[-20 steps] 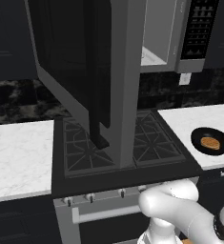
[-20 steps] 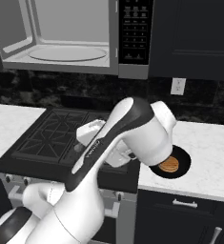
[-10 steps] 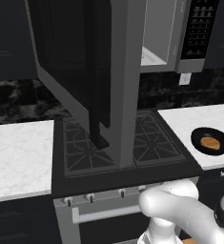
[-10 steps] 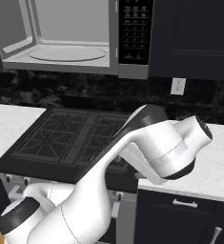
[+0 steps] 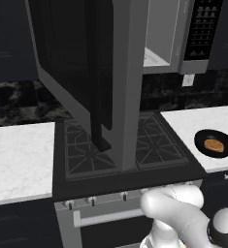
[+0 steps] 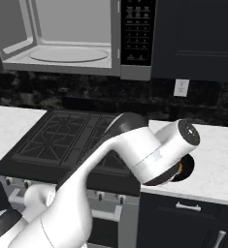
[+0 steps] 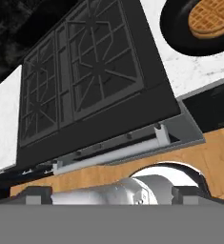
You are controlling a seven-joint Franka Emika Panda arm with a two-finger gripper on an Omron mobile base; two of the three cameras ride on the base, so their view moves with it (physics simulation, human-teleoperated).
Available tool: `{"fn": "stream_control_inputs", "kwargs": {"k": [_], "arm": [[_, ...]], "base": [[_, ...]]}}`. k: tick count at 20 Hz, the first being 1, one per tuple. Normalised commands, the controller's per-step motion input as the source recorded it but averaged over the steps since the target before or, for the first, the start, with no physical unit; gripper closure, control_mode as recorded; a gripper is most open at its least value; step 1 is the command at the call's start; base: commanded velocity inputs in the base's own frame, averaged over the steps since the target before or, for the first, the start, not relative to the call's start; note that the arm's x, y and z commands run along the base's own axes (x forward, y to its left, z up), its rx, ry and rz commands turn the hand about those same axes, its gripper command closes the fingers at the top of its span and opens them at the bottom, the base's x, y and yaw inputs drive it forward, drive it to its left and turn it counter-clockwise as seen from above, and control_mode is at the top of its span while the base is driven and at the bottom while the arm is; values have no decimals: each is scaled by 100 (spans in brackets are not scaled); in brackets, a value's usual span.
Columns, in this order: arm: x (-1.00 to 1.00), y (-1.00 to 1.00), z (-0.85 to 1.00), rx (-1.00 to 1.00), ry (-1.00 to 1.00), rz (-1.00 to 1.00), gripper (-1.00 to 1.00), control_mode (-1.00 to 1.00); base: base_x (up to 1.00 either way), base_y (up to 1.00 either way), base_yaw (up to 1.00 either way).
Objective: Open the microwave, place the bowl with waffle inside the microwave, then close the microwave door and turn it on.
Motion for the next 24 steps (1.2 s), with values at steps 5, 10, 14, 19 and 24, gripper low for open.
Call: {"fn": "stream_control_inputs", "kwargs": {"k": [5, 10, 14, 19, 24], "arm": [[65, -95, -23, -7, 35, -53, -100, -100], [37, -45, -6, 6, 25, -18, -100, -100], [88, -63, -13, 22, 44, -4, -100, -100], [62, -52, -50, 13, 34, -6, -100, -100], [13, -85, -83, 4, 22, -11, -100, -100]], "base": [[0, 0, 0], [0, 0, 0], [0, 0, 0], [0, 0, 0], [0, 0, 0]]}}
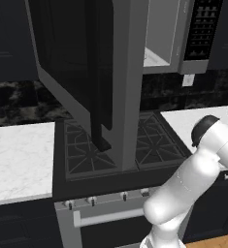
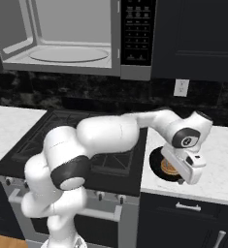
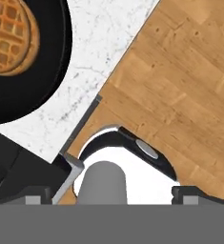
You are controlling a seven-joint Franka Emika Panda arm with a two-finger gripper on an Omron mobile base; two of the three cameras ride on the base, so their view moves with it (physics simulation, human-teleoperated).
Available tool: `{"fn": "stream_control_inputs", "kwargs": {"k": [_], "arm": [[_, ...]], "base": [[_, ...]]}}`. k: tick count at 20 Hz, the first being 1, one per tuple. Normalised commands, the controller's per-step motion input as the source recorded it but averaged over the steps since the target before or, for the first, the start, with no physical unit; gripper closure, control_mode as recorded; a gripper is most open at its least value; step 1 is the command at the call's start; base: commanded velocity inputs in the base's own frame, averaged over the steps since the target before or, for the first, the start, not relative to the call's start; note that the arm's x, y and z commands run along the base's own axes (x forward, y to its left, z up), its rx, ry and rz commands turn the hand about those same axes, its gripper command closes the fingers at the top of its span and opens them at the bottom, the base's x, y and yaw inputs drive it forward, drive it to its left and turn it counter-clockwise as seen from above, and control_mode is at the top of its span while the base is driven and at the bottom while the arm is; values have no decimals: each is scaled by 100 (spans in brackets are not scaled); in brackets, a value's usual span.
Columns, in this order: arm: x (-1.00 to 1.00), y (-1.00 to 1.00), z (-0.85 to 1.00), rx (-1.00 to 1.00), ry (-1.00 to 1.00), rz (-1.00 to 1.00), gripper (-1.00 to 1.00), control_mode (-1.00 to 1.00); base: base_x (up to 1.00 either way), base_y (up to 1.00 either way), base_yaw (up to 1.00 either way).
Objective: Open the microwave, place the bowl with waffle inside the microwave, then close the microwave door and turn it on.
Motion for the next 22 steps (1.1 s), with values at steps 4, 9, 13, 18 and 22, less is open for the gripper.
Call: {"fn": "stream_control_inputs", "kwargs": {"k": [4, 9, 13, 18, 22], "arm": [[35, -50, -27, 23, 2, -20, -100, -100], [46, -21, -27, 16, 0, -17, -100, -100], [51, -30, -20, 9, 7, -12, -100, -100], [25, -23, -39, 1, 3, -14, -100, -100], [33, 0, -24, 0, 1, -23, -100, -100]], "base": [[0, 0, 0], [0, 0, 0], [0, 0, 0], [0, 0, 0], [0, 0, 0]]}}
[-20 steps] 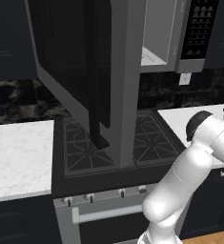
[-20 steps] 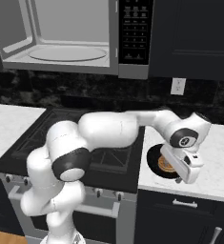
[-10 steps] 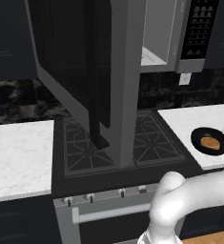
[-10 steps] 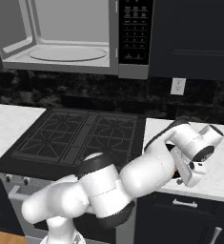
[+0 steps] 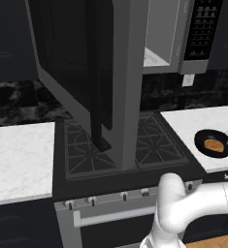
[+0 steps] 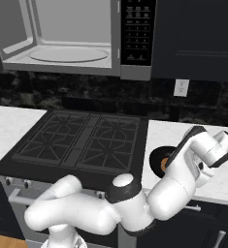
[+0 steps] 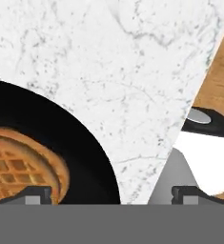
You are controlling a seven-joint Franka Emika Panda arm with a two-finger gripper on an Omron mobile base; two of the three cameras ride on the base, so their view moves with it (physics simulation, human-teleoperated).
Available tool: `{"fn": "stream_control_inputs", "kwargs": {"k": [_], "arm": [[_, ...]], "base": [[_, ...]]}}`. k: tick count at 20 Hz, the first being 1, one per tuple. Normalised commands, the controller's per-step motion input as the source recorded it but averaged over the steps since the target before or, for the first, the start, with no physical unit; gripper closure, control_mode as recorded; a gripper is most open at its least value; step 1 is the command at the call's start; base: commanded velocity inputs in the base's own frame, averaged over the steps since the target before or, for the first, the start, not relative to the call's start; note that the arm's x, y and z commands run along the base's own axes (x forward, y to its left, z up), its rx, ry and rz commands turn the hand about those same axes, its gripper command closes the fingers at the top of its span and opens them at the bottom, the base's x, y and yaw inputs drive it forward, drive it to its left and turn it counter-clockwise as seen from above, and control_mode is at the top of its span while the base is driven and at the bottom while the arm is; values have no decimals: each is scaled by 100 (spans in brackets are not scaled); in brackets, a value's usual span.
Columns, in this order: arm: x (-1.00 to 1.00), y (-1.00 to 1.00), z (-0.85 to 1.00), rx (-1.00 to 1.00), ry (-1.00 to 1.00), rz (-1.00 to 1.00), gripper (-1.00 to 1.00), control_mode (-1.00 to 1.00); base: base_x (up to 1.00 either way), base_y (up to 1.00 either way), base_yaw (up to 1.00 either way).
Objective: Open the microwave, place the bowl with waffle inside the microwave, then close the microwave door and turn it on.
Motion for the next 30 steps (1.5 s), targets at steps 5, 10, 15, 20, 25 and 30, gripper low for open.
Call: {"fn": "stream_control_inputs", "kwargs": {"k": [5, 10, 15, 20, 25, 30], "arm": [[21, 0, -26, 0, 2, -21, -100, -100], [0, 0, -58, -2, 7, -13, -100, -100], [3, 8, -6, 0, 2, -10, 100, -100], [0, 19, 3, 0, 0, -9, 100, -100], [-49, 64, 57, 0, -17, -15, 100, -100], [-92, 88, 100, 0, -37, -15, 100, -100]], "base": [[0, 0, 0], [0, 0, 0], [0, 0, 0], [0, 0, 0], [0, 0, 0], [0, 0, 0]]}}
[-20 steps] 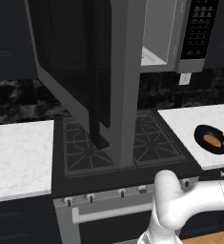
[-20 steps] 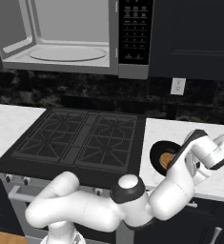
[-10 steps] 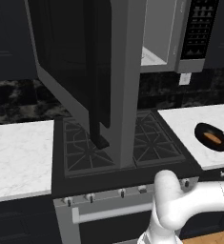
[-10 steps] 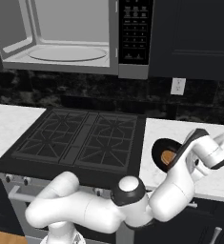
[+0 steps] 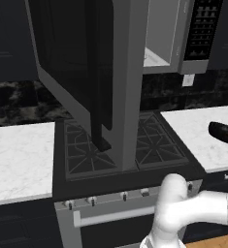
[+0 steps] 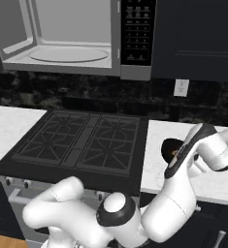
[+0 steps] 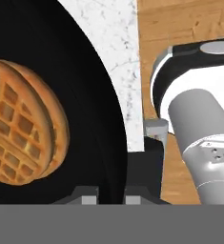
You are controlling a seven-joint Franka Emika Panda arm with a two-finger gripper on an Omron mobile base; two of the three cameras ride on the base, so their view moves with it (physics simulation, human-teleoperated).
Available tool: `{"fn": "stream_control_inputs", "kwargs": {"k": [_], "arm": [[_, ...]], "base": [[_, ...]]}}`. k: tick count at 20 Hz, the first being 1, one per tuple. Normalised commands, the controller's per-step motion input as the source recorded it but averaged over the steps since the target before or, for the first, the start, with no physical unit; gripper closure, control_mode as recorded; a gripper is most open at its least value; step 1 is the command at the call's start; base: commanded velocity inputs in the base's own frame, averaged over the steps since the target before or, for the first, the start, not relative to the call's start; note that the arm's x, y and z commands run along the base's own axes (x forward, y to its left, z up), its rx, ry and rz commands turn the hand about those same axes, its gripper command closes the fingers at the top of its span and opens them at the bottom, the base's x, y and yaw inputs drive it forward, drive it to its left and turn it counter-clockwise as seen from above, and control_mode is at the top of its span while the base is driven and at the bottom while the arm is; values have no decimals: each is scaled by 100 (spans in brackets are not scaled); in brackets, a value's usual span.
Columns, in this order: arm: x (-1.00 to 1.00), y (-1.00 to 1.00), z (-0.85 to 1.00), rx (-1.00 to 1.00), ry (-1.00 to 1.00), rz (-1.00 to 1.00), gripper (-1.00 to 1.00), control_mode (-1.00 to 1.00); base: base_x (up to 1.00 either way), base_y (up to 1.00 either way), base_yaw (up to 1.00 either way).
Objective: Open the microwave, place the bowl with waffle inside the microwave, then close the microwave door and turn it on.
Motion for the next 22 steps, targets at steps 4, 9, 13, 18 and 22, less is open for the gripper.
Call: {"fn": "stream_control_inputs", "kwargs": {"k": [4, 9, 13, 18, 22], "arm": [[-100, 100, 100, -3, -51, -7, 100, -100], [-94, 100, 100, -15, -58, -5, 100, -100], [-71, 100, 100, -18, -58, -2, 100, -100], [-66, 100, 100, -23, -32, 7, 100, -100], [-71, 100, 100, -24, -15, 18, 100, -100]], "base": [[0, 0, 0], [0, 0, 0], [0, 0, 0], [0, 0, 0], [0, 0, 0]]}}
